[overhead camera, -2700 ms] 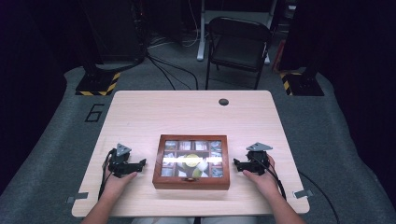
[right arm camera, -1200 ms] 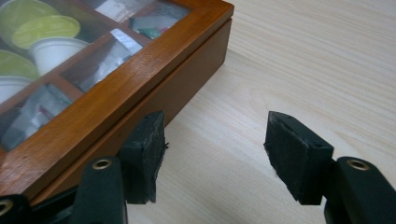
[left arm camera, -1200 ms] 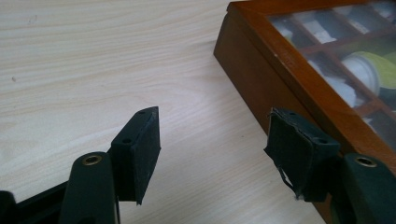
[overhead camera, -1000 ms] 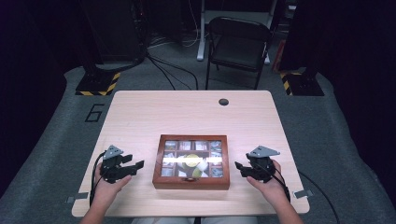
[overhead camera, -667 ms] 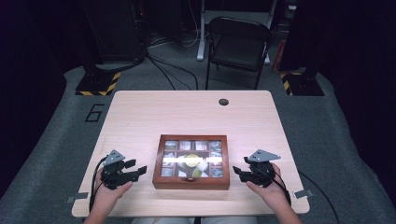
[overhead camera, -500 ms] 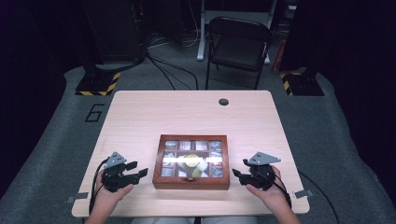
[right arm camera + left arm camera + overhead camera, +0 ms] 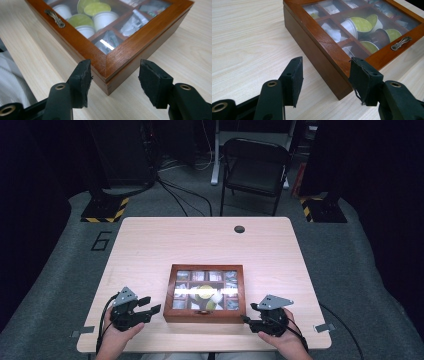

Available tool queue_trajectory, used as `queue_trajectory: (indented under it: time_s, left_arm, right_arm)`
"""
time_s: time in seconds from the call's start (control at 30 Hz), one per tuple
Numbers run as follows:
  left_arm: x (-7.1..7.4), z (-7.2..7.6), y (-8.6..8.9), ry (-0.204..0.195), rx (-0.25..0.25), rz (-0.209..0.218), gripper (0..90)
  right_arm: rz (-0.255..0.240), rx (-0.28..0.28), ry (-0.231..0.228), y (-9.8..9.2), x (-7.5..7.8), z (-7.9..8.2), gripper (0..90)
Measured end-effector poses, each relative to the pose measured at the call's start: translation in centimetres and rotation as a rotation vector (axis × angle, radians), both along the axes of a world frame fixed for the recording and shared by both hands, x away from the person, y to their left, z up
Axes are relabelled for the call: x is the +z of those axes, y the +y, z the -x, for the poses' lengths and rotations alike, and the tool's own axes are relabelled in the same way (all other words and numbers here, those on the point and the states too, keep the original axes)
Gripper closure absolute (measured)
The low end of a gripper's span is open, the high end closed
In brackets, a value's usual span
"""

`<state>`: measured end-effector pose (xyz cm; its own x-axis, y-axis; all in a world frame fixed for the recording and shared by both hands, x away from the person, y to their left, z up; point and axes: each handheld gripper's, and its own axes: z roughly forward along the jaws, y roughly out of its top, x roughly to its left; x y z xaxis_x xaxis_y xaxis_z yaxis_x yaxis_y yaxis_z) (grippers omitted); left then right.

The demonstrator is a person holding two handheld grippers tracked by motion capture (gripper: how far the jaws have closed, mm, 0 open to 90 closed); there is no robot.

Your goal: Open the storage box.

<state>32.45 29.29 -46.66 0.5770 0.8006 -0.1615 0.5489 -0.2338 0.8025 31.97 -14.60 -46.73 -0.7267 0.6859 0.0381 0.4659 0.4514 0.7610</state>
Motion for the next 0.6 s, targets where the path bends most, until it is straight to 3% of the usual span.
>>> queue_trajectory:
  time_s: [0.1,0.6]
  left_arm:
    - [0.0,-0.1,0.0,0.007,-0.007,0.0,44.4]
    - [-0.2,-0.2,-0.3,0.01,-0.032,-0.012,44.0]
  right_arm:
    - [-0.001,0.001,0.009,0.1,-0.3,-0.1,44.0]
    - [0.093,0.043,0.034,1.0,-1.7,-0.5,50.4]
